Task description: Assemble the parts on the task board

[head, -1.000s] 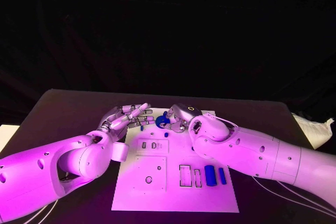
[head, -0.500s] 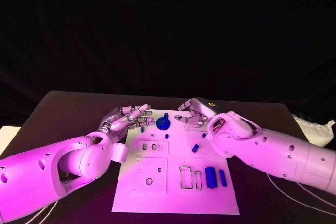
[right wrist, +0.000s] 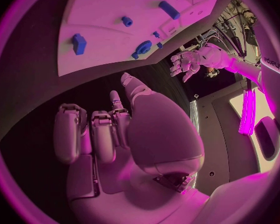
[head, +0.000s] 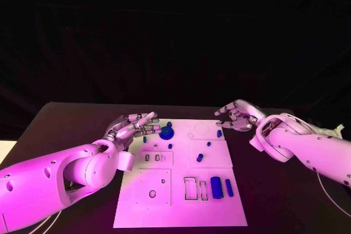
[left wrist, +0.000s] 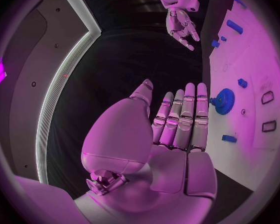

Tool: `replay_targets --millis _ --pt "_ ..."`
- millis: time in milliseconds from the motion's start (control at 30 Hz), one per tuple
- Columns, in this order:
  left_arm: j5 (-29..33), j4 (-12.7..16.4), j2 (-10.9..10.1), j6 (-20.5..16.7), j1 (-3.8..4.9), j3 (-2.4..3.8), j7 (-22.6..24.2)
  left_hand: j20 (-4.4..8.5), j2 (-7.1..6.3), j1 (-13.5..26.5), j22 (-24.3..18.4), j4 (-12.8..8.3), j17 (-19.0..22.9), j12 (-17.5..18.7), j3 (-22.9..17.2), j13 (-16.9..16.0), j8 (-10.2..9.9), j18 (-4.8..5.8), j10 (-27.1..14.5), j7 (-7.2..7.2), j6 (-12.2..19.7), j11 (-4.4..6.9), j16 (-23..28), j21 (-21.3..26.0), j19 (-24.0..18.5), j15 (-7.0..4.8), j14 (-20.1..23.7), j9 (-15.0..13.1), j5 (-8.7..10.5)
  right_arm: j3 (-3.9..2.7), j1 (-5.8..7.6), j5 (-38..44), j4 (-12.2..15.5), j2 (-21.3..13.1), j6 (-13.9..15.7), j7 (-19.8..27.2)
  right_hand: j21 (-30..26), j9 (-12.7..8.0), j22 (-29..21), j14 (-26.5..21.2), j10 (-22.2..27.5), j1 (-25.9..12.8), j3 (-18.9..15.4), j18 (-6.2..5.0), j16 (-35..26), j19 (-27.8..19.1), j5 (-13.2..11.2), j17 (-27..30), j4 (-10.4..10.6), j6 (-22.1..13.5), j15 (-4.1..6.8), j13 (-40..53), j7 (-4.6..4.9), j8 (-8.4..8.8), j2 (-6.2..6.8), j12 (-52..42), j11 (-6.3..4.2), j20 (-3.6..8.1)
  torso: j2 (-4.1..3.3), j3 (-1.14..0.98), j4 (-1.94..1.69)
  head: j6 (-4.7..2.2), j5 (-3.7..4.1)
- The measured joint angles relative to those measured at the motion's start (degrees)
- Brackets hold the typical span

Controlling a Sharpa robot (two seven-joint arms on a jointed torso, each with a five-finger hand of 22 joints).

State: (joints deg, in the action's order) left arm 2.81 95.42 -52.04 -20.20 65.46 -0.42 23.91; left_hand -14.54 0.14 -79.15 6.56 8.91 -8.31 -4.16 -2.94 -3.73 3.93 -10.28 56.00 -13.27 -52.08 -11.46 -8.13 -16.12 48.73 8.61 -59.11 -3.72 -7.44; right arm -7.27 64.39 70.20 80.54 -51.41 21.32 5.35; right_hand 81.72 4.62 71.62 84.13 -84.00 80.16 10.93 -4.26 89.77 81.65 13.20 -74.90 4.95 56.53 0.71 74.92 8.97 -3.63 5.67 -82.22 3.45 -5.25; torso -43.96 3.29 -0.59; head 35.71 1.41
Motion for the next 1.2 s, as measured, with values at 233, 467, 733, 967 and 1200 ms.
replay_targets --millis 233,467,733,967,1200 --pt "-0.01 -0.45 0.22 0.14 -0.20 0.00 0.05 0.00 0.00 0.00 0.00 0.00 0.01 0.00 0.00 0.00 0.00 0.00 0.00 0.00 0.00 0.00 0.00 0.00 0.00 0.00 0.00 0.00 0.00 0.00 -1.21 0.26 -3.45 -0.51 -1.67 2.53 0.00 -0.14 0.00 -0.07 0.01 -0.21 -0.39 -0.05 0.00 0.00 -0.59 -0.04 -0.39 -0.43 -0.07 -0.01 0.17 0.00 0.21 0.29 0.41 0.00 -0.03 -0.38 0.29 0.19 -0.08" --pt "-0.01 -0.80 0.34 0.25 -0.35 -0.03 0.06 0.00 0.00 0.00 0.01 -0.16 0.01 0.00 0.16 0.00 0.00 0.00 0.00 0.00 0.00 0.00 0.00 0.00 0.00 0.00 0.00 -0.01 0.00 0.00 -2.13 0.73 -5.12 0.06 -2.71 3.62 0.00 -0.27 0.00 -0.20 0.01 -0.31 -0.56 -0.06 0.00 0.00 -0.59 -0.04 -0.55 -1.09 -0.20 -0.01 0.26 0.00 0.31 0.58 0.41 0.00 -0.21 -0.60 0.26 0.47 0.09" --pt "-0.01 -0.92 0.41 0.34 -0.38 -0.03 0.07 0.00 0.00 0.00 0.01 -0.16 0.02 0.00 0.16 0.00 0.00 0.00 0.00 0.00 0.00 0.00 0.00 0.00 0.00 0.00 0.00 -0.01 0.00 0.00 -2.99 1.06 -7.00 1.44 -3.39 3.99 -0.01 -0.26 -0.01 -0.20 0.01 -0.31 -0.56 -0.07 0.00 0.00 -0.59 -0.04 -0.54 -1.16 -0.20 -0.01 0.33 0.00 0.31 0.58 0.41 0.00 -0.36 -0.70 0.19 0.69 0.11" --pt "-0.01 -0.97 0.48 0.40 -0.38 -0.02 0.08 0.00 0.00 0.00 -0.04 -0.16 0.02 0.00 0.16 -0.01 0.00 0.00 0.00 0.00 0.00 0.00 0.00 0.00 0.00 0.00 0.00 -0.01 0.00 0.00 -3.60 1.17 -8.27 2.66 -3.40 4.08 -0.01 -0.26 0.04 -0.20 0.01 -0.31 -0.56 -0.08 0.00 0.00 -0.59 -0.03 -0.54 -1.16 -0.20 -0.02 0.32 0.00 0.31 0.58 0.41 0.00 -0.32 -0.69 0.12 0.89 0.03" --pt "-0.02 -1.05 0.57 0.46 -0.39 -0.02 0.07 0.00 0.00 0.00 -0.04 -0.16 -0.03 0.00 0.16 -0.01 0.00 0.00 0.00 0.00 0.00 0.00 0.00 0.27 0.00 0.00 0.00 -0.01 0.00 0.00 -3.83 1.17 -9.57 3.81 -3.34 4.09 -0.02 -0.14 0.31 -0.21 0.01 -0.36 -0.48 -0.09 0.00 0.21 -0.89 -0.03 -0.62 -0.80 -0.20 -0.01 0.21 0.00 -0.14 0.19 0.41 -0.21 -0.26 -0.63 0.16 1.13 -0.26"
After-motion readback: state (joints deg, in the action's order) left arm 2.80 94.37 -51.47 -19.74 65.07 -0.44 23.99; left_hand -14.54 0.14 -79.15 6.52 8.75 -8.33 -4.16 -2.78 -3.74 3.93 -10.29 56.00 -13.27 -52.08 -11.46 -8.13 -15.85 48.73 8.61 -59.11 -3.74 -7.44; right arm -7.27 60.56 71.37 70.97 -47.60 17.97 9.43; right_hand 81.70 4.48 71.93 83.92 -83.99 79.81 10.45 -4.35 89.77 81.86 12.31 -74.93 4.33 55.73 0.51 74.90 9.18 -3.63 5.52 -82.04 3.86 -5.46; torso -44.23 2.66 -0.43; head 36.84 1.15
